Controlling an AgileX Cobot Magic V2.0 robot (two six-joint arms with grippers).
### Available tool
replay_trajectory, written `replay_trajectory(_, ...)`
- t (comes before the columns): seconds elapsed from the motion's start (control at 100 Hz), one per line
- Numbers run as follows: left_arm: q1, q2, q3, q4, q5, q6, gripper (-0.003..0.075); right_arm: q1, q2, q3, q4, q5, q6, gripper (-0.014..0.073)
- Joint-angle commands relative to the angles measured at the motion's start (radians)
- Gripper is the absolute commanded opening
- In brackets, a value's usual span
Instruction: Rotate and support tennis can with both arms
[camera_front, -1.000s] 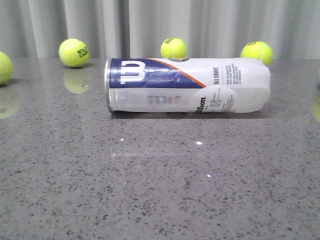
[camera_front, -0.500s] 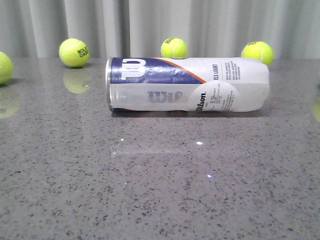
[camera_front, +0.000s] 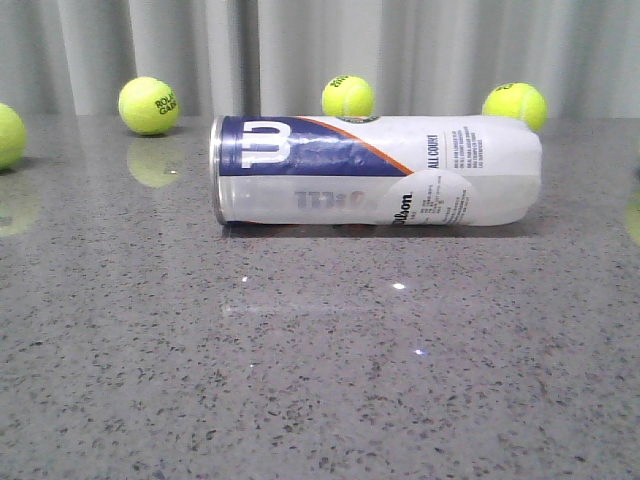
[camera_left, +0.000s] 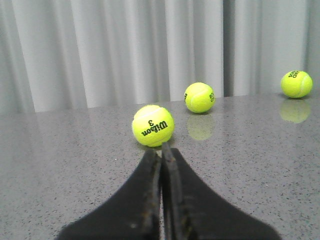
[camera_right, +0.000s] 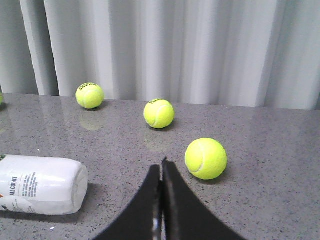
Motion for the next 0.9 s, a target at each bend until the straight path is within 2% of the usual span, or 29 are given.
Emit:
replay_trajectory(0.0, 0.002, -0.038, 0.046, -0.007, -0.074, -0.008, -0.0021, -0.006, 0.011, -0.025, 0.006, -0.075, 0.003, -0.007)
replay_trajectory(0.26, 0.002, -0.038, 0.042, -0.007, -0.112, -0.008, -0.0021, -0.004, 0.011, -0.025, 0.006, -0.075, 0.003, -0.007)
replay_trajectory(0.4, 0.002, -0.038, -0.027, -0.031, -0.082, -0.008, -0.0021, -0.004, 0.011, -0.025, 0.006, -0.075, 0.003, -0.007)
replay_trajectory(0.6, 0.002, 0.037, -0.266, -0.14, 0.128, -0.008, -0.0021, -0.004, 0.011, -0.025, 0.006, -0.075, 0.003, -0.007)
replay_trajectory(0.73, 0.002, 0.15, -0.445, -0.144, 0.259, -0.008, -0.0021, -0.004, 0.011, -0.025, 0.006, -0.076, 0.003, -0.007)
replay_trajectory(0.89, 0.002, 0.343, -0.682, -0.189, 0.498, -0.008, -0.0021, -0.004, 0.011, -0.025, 0.006, -0.076, 0.003, -0.007)
